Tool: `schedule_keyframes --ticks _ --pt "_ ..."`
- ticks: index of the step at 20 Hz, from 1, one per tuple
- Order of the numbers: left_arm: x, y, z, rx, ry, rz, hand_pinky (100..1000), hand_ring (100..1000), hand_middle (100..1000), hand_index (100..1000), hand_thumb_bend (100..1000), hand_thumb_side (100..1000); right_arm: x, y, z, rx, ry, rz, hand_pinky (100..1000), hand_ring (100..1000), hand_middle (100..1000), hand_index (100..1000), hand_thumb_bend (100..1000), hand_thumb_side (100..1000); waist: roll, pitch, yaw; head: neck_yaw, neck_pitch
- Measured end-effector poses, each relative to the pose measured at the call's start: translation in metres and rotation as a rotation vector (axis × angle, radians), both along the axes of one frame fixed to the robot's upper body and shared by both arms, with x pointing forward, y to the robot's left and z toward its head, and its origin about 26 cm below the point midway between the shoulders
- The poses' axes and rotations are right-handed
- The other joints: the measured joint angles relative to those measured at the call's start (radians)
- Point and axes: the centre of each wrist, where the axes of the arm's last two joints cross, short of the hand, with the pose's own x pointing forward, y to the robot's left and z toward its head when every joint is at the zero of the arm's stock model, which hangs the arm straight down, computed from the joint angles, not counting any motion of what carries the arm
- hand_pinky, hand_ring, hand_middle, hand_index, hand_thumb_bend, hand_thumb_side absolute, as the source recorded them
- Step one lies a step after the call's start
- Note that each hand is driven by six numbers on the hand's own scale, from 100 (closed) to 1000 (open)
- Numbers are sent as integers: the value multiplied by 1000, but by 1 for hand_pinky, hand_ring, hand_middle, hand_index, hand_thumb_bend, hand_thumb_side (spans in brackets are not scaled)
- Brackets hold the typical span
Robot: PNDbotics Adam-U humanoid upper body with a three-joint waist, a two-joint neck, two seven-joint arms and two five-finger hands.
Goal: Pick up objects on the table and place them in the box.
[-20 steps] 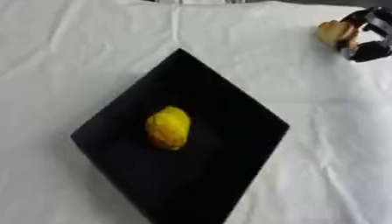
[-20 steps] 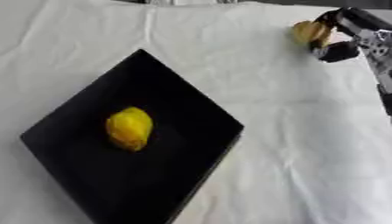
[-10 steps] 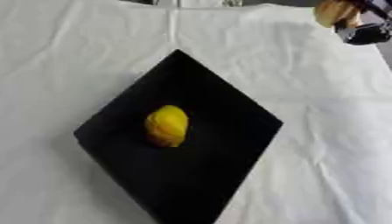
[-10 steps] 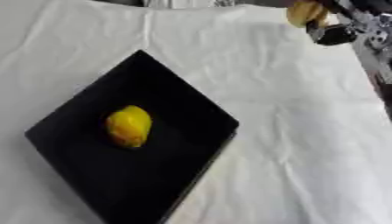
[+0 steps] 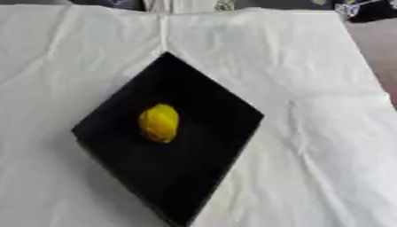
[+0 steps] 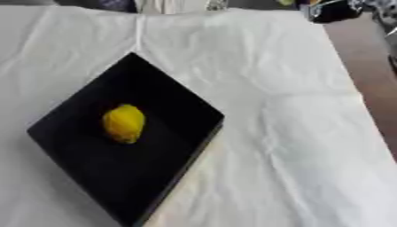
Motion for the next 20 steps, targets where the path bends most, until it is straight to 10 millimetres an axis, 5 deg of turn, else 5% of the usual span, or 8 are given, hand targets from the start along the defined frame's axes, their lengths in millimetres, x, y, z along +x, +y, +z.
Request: schedule_keyframes --ticks 7,20 --pt "-1 1 -1 6 6 4 826 769 755 878 400 497 -49 77 -13 -177 10 309 657 575 317 557 201 135 9 -29 -4 8 27" --pt "-1 1 -5 5 28 -1 825 769 754 877 397 503 -44 141 -48 -278 100 550 671 590 335 575 148 154 9 -34 -5 40 53"
